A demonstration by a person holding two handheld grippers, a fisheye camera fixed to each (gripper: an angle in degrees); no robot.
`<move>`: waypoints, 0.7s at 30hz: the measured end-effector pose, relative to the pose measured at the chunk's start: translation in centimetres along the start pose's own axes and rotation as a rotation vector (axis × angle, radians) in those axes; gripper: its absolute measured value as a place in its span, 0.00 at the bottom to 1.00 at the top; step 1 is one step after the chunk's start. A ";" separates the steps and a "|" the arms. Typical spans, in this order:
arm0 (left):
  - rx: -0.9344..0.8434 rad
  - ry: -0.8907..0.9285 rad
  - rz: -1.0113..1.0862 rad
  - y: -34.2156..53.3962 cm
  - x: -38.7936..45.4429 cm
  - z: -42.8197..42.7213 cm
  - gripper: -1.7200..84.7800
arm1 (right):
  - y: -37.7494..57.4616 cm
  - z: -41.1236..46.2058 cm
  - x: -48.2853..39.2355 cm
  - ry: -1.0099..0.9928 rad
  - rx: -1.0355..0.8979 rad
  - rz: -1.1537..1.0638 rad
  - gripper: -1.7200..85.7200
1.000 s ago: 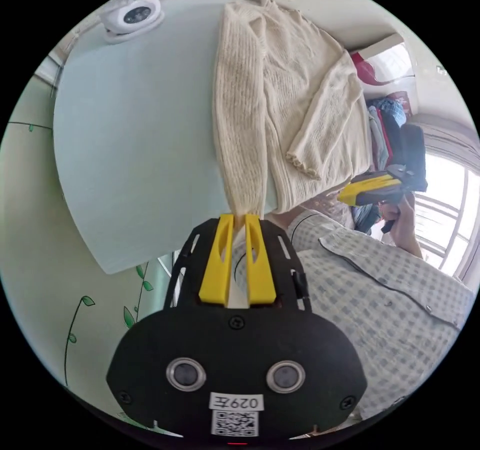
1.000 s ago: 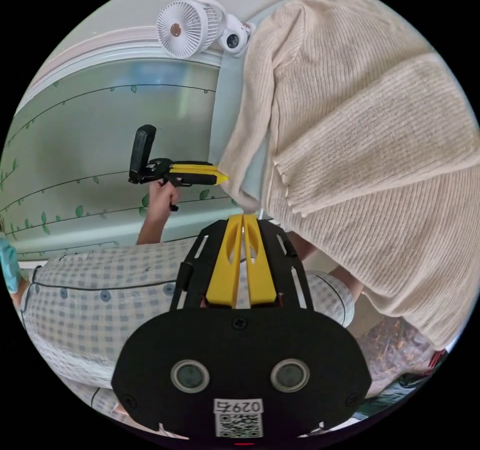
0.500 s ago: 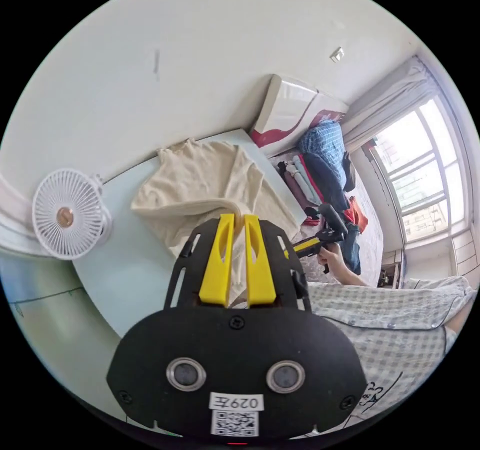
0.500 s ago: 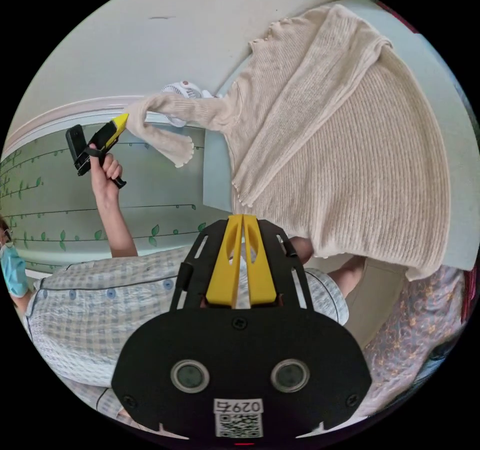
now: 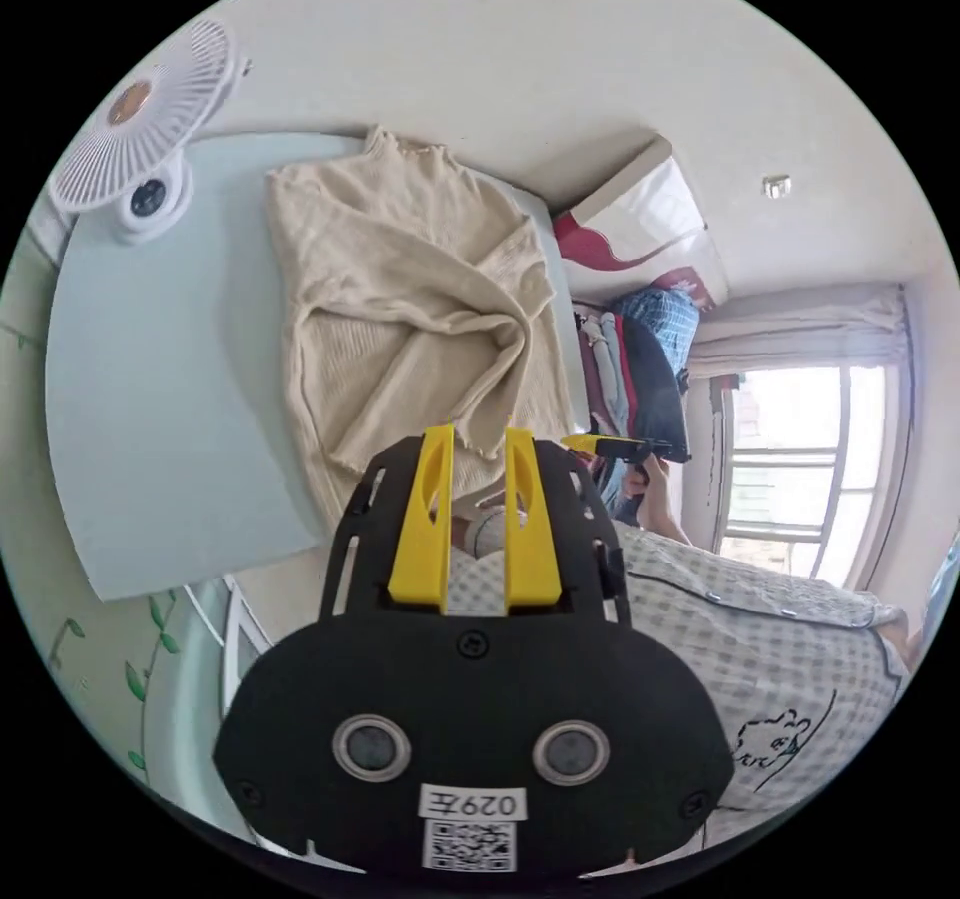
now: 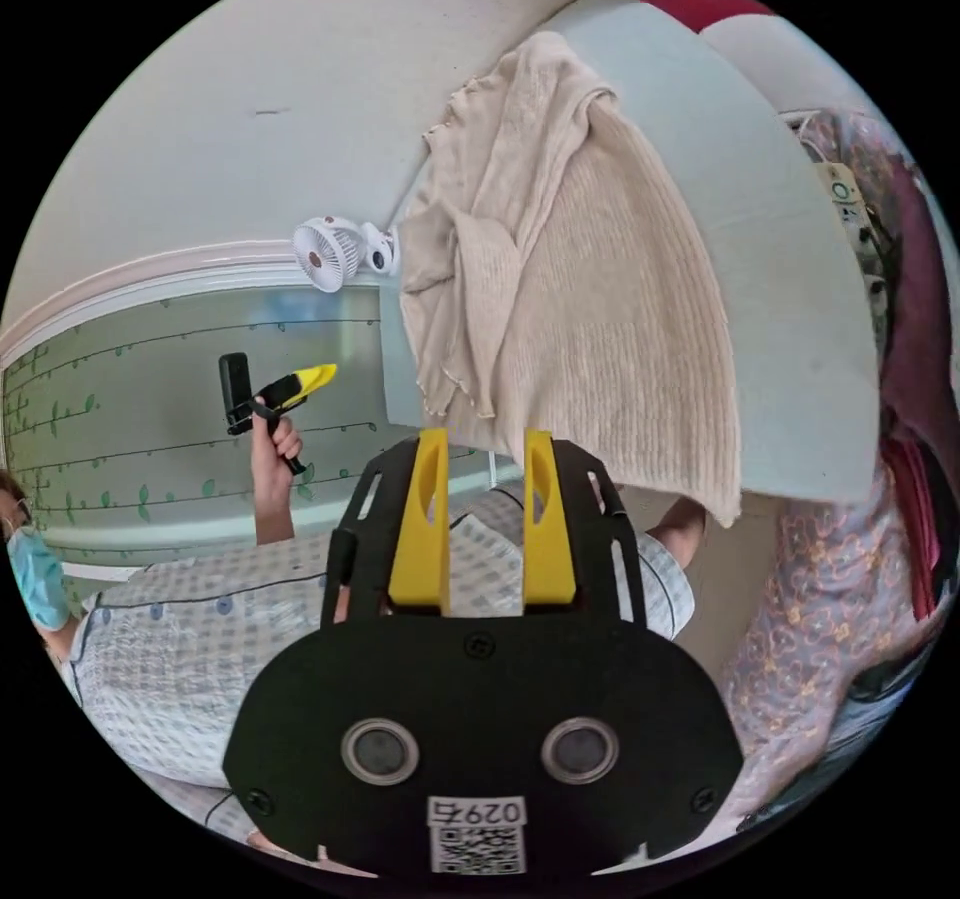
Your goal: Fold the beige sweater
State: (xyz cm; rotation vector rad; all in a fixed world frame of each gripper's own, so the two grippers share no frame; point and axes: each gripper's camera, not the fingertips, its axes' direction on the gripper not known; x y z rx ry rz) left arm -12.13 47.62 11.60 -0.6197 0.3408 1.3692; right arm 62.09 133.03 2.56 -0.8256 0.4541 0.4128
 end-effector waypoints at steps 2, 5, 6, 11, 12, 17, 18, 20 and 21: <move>0.046 0.041 -0.052 2.6 -1.3 -0.3 0.06 | -2.4 2.5 -1.3 0.044 -0.078 -0.035 0.14; 0.076 0.059 -0.114 5.5 -2.5 -0.2 0.02 | -5.5 6.7 -3.1 0.098 -0.169 -0.072 0.14; 0.083 0.060 -0.132 6.1 -2.8 -0.2 0.02 | -6.3 7.9 -3.6 0.125 -0.183 -0.073 0.13; 0.083 -0.092 -0.143 6.0 -2.6 -0.3 0.11 | -6.6 9.2 -5.6 0.243 -0.245 -0.071 0.05; 0.064 -0.168 -0.140 5.3 -2.3 -0.3 0.15 | -6.1 8.4 -6.3 0.177 -0.270 -0.107 0.04; -0.028 -0.352 0.018 0.0 -0.1 1.2 0.21 | -2.6 2.1 -7.3 -0.196 -0.305 -0.138 0.04; -0.054 -0.383 0.074 -1.8 0.5 2.1 0.21 | -2.1 1.1 -6.1 -0.158 -0.321 -0.051 0.05; -0.114 -0.437 0.163 -4.6 1.4 4.2 0.21 | -1.2 -0.5 -3.0 -0.005 -0.313 0.179 0.07; -0.160 -0.491 0.217 -6.5 2.0 5.8 0.22 | -0.3 -1.9 -2.3 0.073 -0.255 0.253 0.08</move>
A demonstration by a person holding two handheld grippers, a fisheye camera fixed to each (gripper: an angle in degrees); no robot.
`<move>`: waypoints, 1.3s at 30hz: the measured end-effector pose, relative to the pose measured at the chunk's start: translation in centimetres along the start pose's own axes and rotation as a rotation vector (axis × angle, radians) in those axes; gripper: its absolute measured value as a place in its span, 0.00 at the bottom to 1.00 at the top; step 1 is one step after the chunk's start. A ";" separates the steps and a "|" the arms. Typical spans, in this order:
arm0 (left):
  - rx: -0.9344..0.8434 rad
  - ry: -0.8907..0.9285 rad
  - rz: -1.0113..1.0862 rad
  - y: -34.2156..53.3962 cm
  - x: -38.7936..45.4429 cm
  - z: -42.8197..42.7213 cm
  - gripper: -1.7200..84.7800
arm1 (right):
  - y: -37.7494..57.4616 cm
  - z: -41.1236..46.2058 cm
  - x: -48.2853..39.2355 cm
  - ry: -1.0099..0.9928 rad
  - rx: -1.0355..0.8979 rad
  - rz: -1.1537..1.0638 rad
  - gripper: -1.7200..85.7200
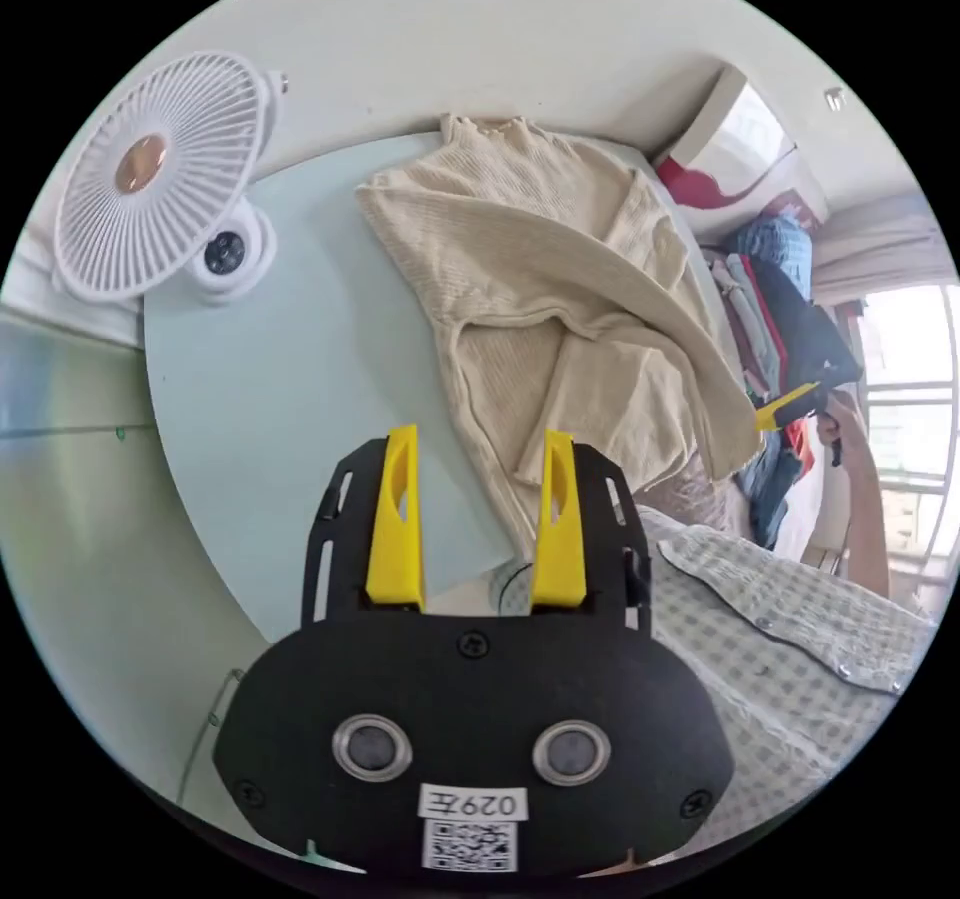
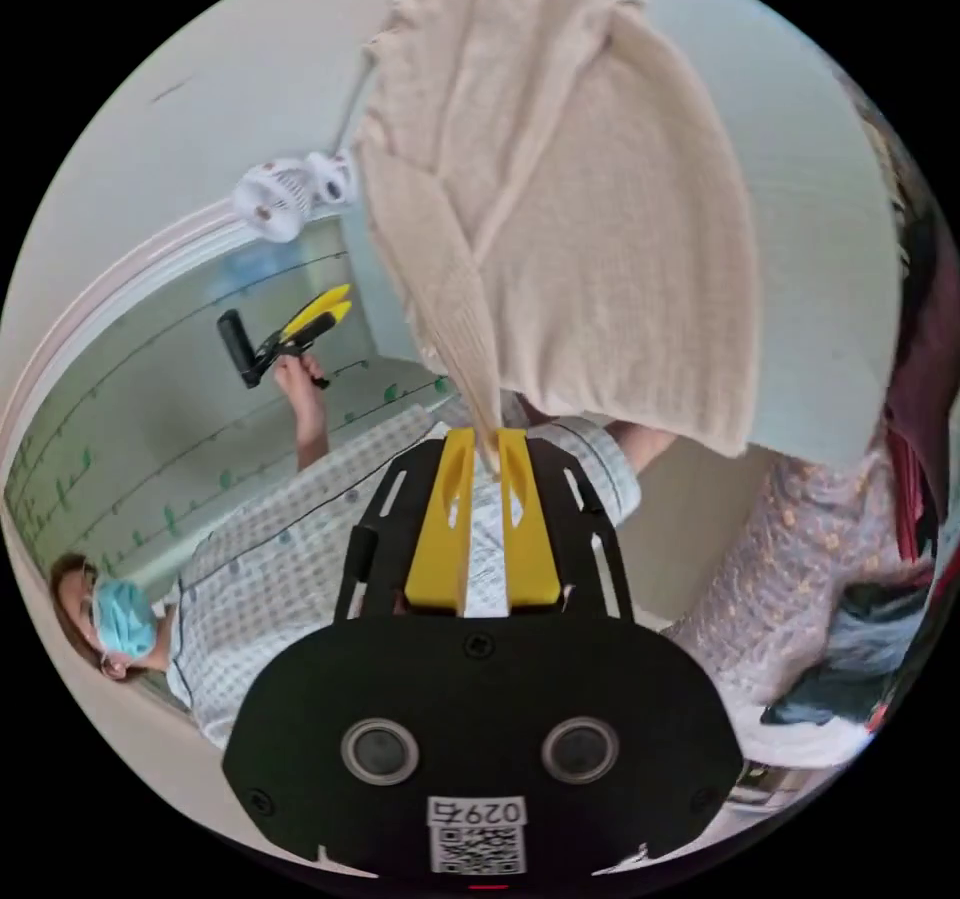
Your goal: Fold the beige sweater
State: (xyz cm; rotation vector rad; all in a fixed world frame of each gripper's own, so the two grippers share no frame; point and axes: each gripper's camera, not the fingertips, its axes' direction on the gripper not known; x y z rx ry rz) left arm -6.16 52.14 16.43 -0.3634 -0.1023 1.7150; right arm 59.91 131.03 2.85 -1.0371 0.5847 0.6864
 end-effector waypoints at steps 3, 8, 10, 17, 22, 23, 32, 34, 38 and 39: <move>-0.083 -0.198 0.137 -4.8 2.2 2.1 0.22 | 4.7 -2.1 -0.7 -0.044 0.263 0.009 0.09; -0.128 -0.341 0.302 -10.0 5.6 4.7 0.23 | 9.1 0.0 -2.2 -0.057 0.421 -0.011 0.04; -0.174 -0.367 0.350 -11.2 6.6 6.0 0.22 | 9.1 1.6 -3.0 -0.025 0.439 -0.009 0.03; -0.176 -0.240 0.366 -10.9 5.8 6.1 0.07 | 3.1 6.4 -7.7 0.104 0.401 -0.072 0.02; -0.193 -0.148 0.264 -10.8 2.5 5.3 0.07 | -0.7 5.0 -5.5 0.234 0.355 0.109 0.02; -0.191 -0.076 0.228 -10.8 1.4 5.1 0.07 | 0.0 3.5 -4.5 0.110 0.440 0.154 0.02; -0.016 0.068 0.145 -7.9 2.2 0.4 0.08 | -4.1 5.2 -13.6 0.209 0.305 -0.183 0.06; -0.040 0.132 0.148 -7.6 4.2 1.0 0.13 | -5.7 5.8 -14.3 0.256 0.254 -0.163 0.14; -0.151 0.163 0.189 -7.4 9.9 4.2 0.18 | -4.7 5.3 -15.8 0.354 0.244 -0.174 0.17; -0.186 0.120 0.192 -7.5 11.2 5.2 0.18 | -3.6 4.9 -15.8 0.390 0.256 -0.161 0.18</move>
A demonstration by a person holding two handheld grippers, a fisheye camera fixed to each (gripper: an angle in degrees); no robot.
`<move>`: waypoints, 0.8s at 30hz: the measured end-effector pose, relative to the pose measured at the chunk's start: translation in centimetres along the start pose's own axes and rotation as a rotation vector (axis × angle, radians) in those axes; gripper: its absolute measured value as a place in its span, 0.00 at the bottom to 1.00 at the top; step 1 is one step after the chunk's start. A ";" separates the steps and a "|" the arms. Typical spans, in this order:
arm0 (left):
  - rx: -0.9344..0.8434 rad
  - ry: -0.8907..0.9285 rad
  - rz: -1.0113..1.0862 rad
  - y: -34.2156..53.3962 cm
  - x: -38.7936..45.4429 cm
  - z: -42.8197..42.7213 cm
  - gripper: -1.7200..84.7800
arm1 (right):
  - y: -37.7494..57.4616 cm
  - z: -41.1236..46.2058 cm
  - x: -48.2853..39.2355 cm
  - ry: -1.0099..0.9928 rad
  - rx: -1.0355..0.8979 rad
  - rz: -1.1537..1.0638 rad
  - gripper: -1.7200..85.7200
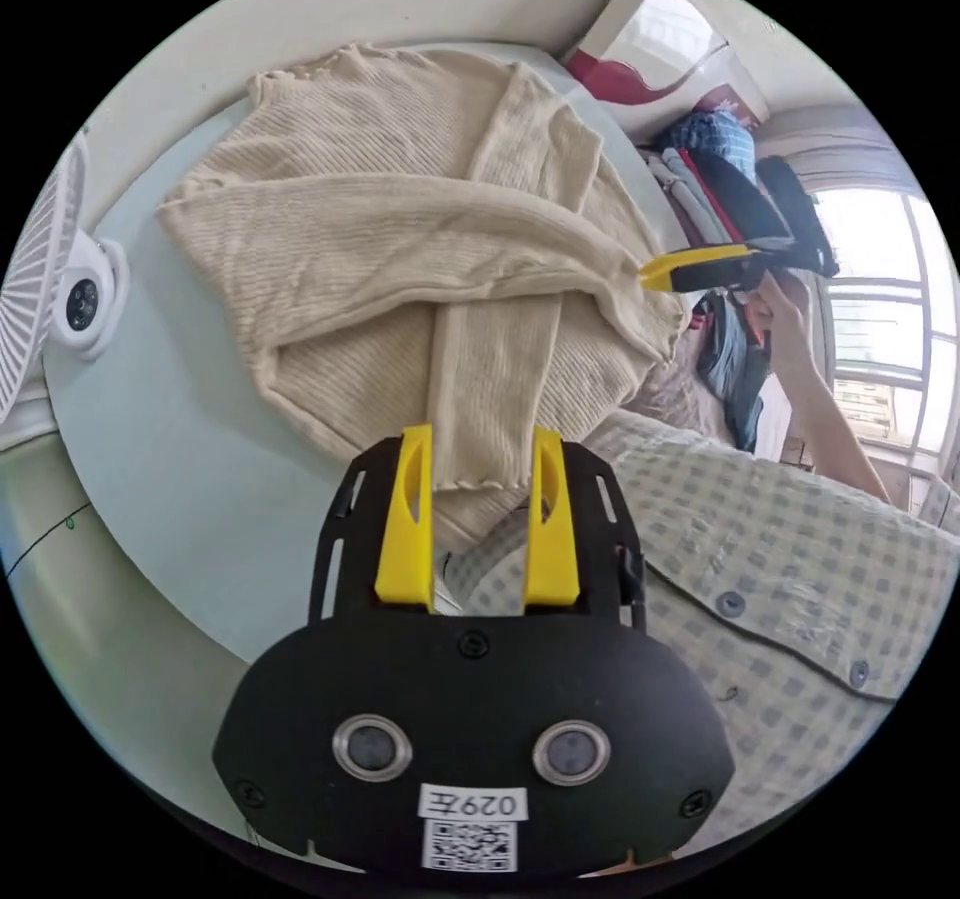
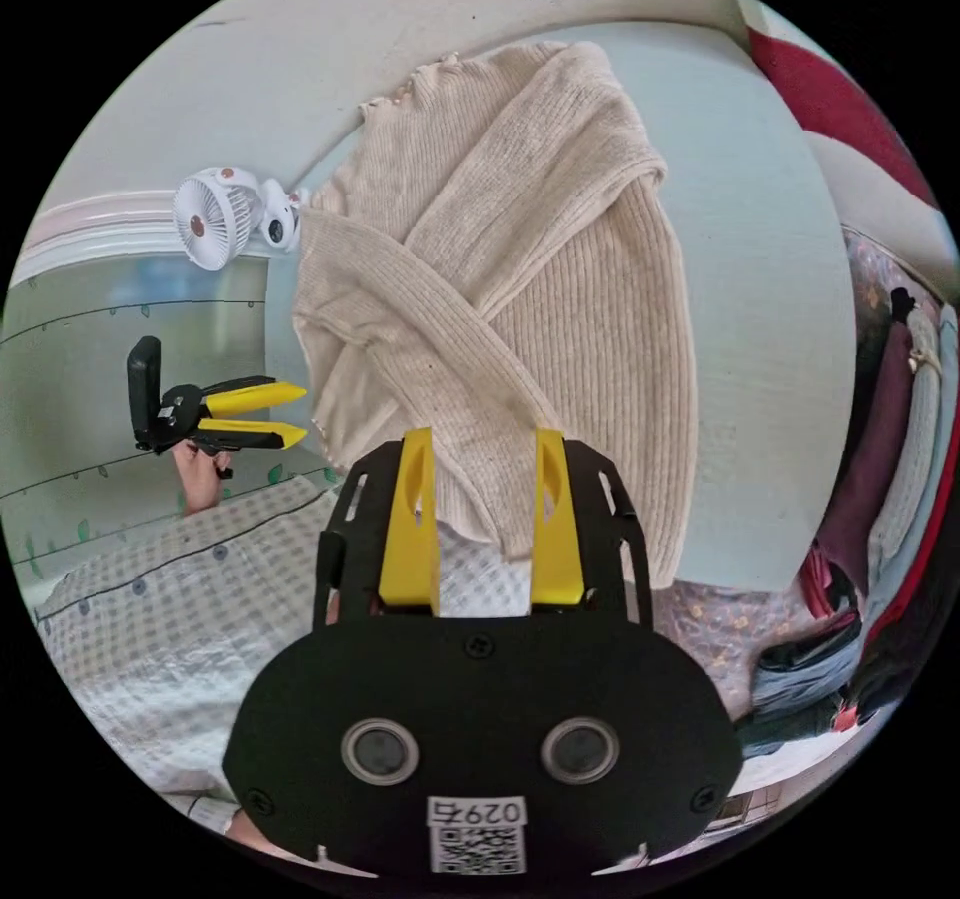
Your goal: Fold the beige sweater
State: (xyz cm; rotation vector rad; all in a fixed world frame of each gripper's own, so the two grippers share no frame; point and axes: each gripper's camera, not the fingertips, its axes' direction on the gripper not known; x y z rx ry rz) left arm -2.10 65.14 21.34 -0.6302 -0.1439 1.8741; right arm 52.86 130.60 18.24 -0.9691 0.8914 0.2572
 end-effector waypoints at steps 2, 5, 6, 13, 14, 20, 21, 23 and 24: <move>-0.044 -0.043 -0.006 -0.7 1.4 1.2 0.18 | 1.5 -0.7 0.7 0.056 0.007 0.020 0.17; -0.050 -0.042 -0.040 -1.5 2.8 2.4 0.18 | 1.7 0.5 2.1 0.072 -0.063 -0.002 0.15; -0.054 -0.031 -0.061 -1.8 3.1 2.9 0.18 | 0.9 1.3 2.0 0.084 -0.117 -0.043 0.12; -0.057 -0.117 -0.139 -2.4 4.3 2.4 0.15 | -3.2 -3.6 -3.0 0.371 -0.047 -0.265 0.03; -0.045 -0.098 -0.159 -2.2 4.2 2.2 0.15 | -4.0 -4.7 -3.2 0.374 -0.024 -0.280 0.03; 0.022 -0.009 -0.283 -0.6 3.8 1.4 0.13 | -10.1 -3.2 2.6 0.146 -0.295 -0.194 0.03; 0.028 0.010 -0.300 -0.3 3.8 1.0 0.13 | -10.5 -4.1 3.5 0.061 -0.263 -0.181 0.03; 0.058 0.022 -0.330 0.4 4.0 0.0 0.11 | -10.5 -6.1 4.3 0.008 -0.173 -0.170 0.02; 0.098 0.017 -0.353 1.0 4.1 -1.0 0.10 | -10.4 -7.3 4.7 0.002 -0.123 -0.167 0.02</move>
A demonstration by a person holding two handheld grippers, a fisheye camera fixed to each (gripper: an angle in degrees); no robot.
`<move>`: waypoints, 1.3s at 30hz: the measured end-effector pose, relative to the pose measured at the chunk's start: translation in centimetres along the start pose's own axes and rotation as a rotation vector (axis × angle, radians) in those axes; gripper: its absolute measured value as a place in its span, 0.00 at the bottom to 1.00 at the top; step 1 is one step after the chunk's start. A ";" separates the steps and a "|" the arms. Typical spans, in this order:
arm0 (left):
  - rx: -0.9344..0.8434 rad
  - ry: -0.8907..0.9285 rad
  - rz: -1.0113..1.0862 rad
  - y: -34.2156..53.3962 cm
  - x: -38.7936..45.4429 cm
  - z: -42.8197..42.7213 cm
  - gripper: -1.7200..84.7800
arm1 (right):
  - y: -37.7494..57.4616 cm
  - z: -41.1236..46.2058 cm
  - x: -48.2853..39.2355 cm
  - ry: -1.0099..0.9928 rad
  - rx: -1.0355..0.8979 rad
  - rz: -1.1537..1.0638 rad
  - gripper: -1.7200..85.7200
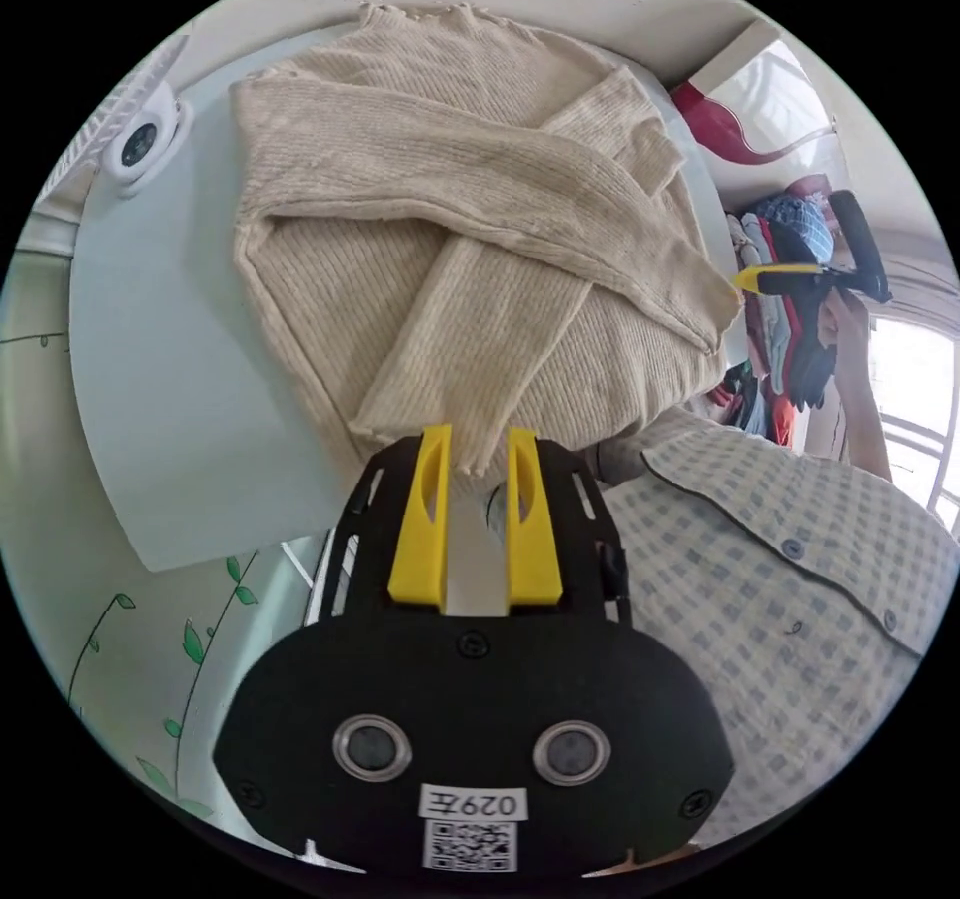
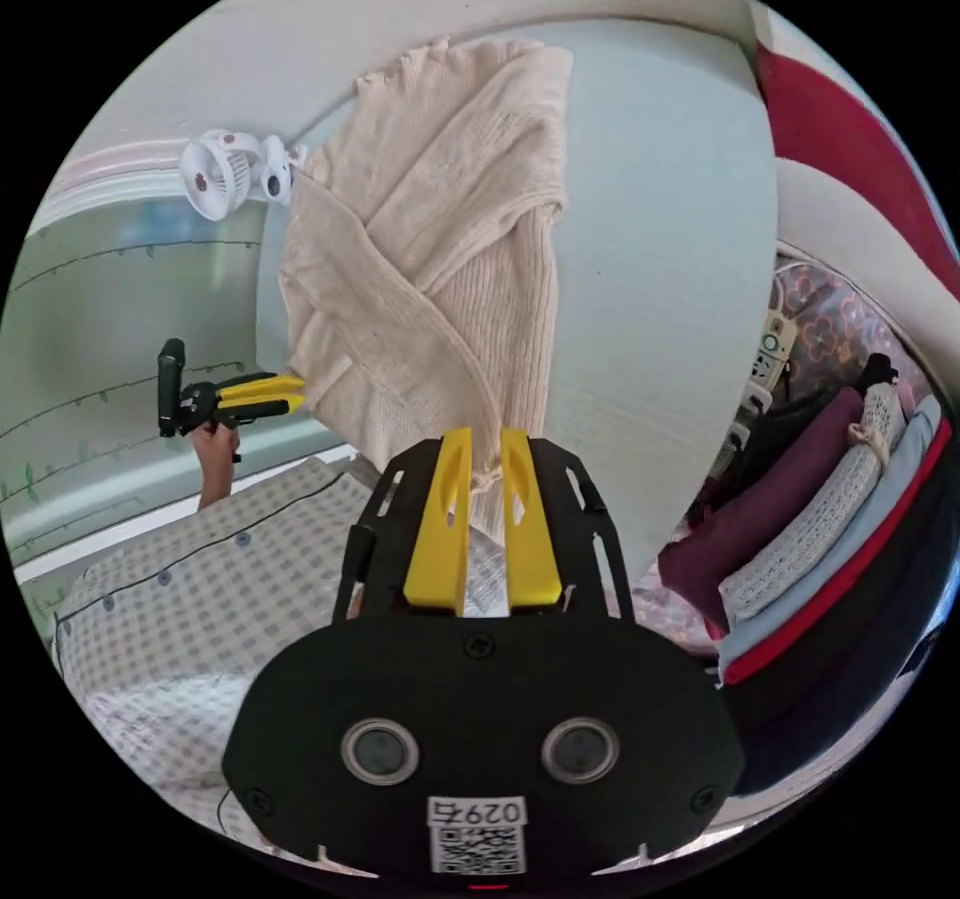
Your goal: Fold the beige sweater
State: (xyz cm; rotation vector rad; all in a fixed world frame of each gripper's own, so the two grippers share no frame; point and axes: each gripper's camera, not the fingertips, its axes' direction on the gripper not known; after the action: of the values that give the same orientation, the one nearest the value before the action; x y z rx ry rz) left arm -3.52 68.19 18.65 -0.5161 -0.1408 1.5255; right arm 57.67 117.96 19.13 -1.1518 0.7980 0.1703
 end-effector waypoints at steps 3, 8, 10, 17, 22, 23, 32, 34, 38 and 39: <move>0.110 -0.023 -0.034 0.2 -0.4 -3.0 0.07 | -0.4 -1.1 0.5 -0.045 0.038 -0.030 0.02; 0.198 -0.125 -0.012 -4.3 -0.5 -7.9 0.01 | -3.6 1.9 -1.2 -0.121 -0.034 -0.117 0.02; 0.223 -0.192 -0.020 -6.7 -0.5 -9.3 0.01 | -4.9 3.7 -2.5 -0.087 -0.076 -0.136 0.02; 0.036 -0.293 -0.023 -16.8 -2.0 -8.3 0.01 | -6.6 7.9 -3.7 0.039 -0.180 -0.106 0.01; 0.038 -0.365 -0.002 -18.0 -1.3 -6.3 0.01 | -6.0 7.7 -2.4 -0.012 -0.104 -0.020 0.01; 0.034 -0.407 0.028 -18.3 -0.8 -5.8 0.01 | -5.9 7.8 -2.7 0.010 -0.096 -0.024 0.01; -0.105 -0.368 0.074 -24.7 -2.4 -4.8 0.01 | -8.9 9.3 -5.7 0.085 -0.203 -0.124 0.01; -0.036 -0.311 0.094 -23.5 -2.1 -6.1 0.01 | -8.4 6.9 -5.0 0.069 -0.099 -0.119 0.01; 0.138 -0.236 0.095 -16.3 -0.8 -7.3 0.01 | -6.8 0.8 -0.8 0.106 0.129 0.041 0.01; 0.126 -0.186 0.079 -14.4 -0.9 -6.1 0.01 | -6.8 0.2 0.5 0.094 0.148 0.069 0.01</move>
State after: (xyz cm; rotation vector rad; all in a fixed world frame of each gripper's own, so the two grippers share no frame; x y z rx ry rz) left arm 12.01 66.44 19.22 -0.2818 -0.1681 1.6467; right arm 61.55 115.05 23.95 -0.9989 0.9193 0.1131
